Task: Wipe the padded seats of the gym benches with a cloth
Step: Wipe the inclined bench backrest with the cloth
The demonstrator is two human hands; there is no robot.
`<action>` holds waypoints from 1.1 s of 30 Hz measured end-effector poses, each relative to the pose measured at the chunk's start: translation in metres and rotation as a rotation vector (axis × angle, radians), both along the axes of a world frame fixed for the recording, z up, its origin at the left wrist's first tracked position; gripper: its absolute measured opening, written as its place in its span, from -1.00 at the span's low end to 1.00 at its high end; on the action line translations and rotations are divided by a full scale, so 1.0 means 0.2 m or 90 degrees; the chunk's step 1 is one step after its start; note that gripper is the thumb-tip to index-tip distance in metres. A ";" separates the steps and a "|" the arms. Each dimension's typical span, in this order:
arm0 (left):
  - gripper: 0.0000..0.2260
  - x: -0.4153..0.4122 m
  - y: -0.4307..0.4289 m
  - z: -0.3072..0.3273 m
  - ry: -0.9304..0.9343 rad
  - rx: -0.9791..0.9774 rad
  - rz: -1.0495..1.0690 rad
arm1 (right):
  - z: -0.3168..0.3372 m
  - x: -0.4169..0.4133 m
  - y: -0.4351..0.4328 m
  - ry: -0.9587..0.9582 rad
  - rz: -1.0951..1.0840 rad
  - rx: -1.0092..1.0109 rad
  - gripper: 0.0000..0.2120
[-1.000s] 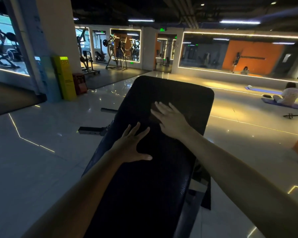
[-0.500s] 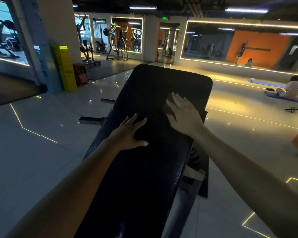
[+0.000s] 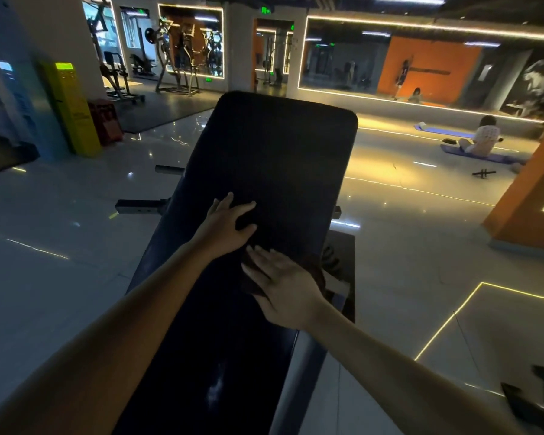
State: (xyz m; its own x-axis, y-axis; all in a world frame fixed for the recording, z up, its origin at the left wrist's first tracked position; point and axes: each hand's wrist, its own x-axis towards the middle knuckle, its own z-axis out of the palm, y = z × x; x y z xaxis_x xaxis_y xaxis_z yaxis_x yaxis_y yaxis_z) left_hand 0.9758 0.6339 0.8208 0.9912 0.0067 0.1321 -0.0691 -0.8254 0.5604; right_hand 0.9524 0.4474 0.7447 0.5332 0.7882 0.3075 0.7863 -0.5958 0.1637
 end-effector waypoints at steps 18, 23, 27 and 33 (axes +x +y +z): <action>-0.25 -0.25 -0.03 -0.28 -0.029 0.075 -0.070 | 0.16 0.19 -0.16 0.018 -0.090 0.276 -0.42; -0.27 -0.25 -0.04 -0.31 -0.031 0.082 -0.059 | -0.01 0.00 -0.19 0.051 -0.047 0.247 -0.40; -0.29 -0.26 -0.05 -0.34 -0.032 0.094 -0.066 | -0.14 -0.15 -0.18 0.073 -0.018 0.234 -0.43; -0.34 -0.29 -0.05 -0.35 -0.031 0.096 -0.078 | -0.29 -0.27 -0.19 0.063 0.063 0.168 -0.45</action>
